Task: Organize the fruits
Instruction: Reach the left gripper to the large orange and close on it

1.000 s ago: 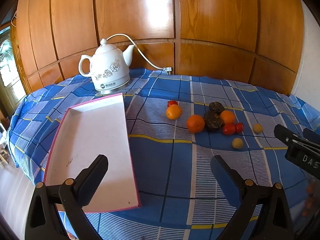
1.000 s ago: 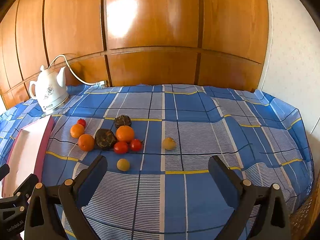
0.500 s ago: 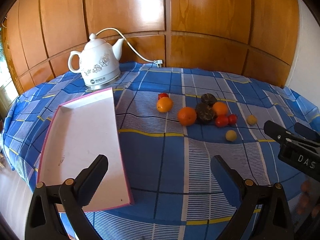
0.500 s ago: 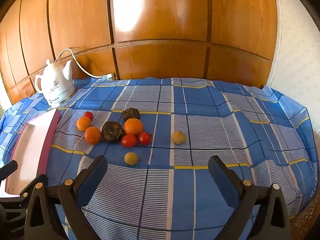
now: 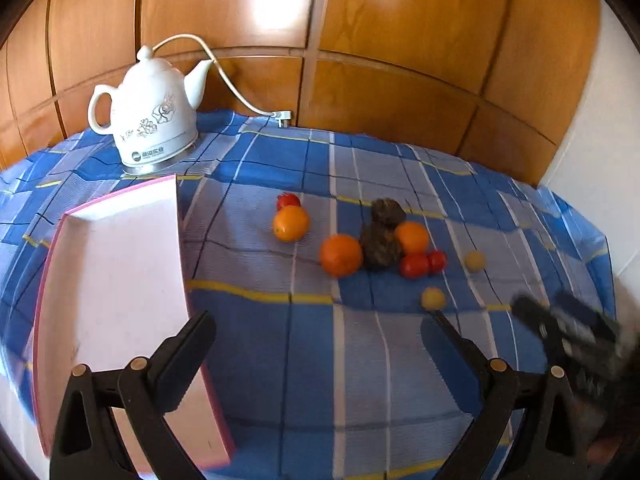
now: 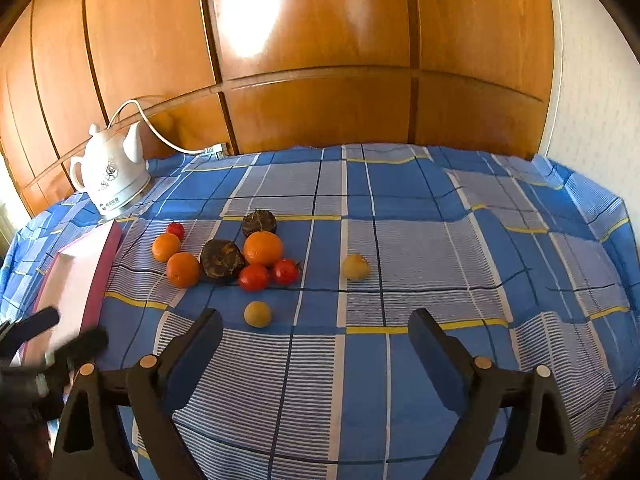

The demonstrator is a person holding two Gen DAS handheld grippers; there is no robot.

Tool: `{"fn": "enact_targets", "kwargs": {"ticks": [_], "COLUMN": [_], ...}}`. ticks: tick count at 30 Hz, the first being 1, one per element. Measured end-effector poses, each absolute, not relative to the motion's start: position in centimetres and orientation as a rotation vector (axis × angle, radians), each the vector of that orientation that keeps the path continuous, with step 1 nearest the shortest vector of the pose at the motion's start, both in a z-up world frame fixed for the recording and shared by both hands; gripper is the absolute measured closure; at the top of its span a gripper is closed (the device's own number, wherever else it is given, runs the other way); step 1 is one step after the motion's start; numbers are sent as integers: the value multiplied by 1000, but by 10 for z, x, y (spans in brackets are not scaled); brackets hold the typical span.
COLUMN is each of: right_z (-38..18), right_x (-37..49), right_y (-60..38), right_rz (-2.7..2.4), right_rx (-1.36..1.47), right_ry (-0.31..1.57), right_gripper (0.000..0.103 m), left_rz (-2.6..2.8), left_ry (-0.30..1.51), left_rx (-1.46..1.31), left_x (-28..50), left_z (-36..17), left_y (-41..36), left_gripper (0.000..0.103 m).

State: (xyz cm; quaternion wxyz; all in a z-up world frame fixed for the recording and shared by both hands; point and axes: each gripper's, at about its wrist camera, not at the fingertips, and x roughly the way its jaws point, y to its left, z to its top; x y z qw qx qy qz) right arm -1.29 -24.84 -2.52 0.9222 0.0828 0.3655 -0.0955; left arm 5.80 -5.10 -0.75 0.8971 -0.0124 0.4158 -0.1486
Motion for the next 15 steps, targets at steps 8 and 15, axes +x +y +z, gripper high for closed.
{"fn": "enact_targets", "kwargs": {"ticks": [8, 15], "right_z": [-30, -35], "right_x": [-9, -7], "right_y": [-251, -252], "right_rz": [-159, -138], "right_rx": [177, 171], "right_ry": [750, 757], "right_gripper": [8, 8], "left_rz": [-256, -220], "left_ry": [903, 975], "left_rx": [13, 37], "left_x": [119, 162], "left_z": [-5, -28], "left_y": [-47, -61], "left_gripper": [0, 26]}}
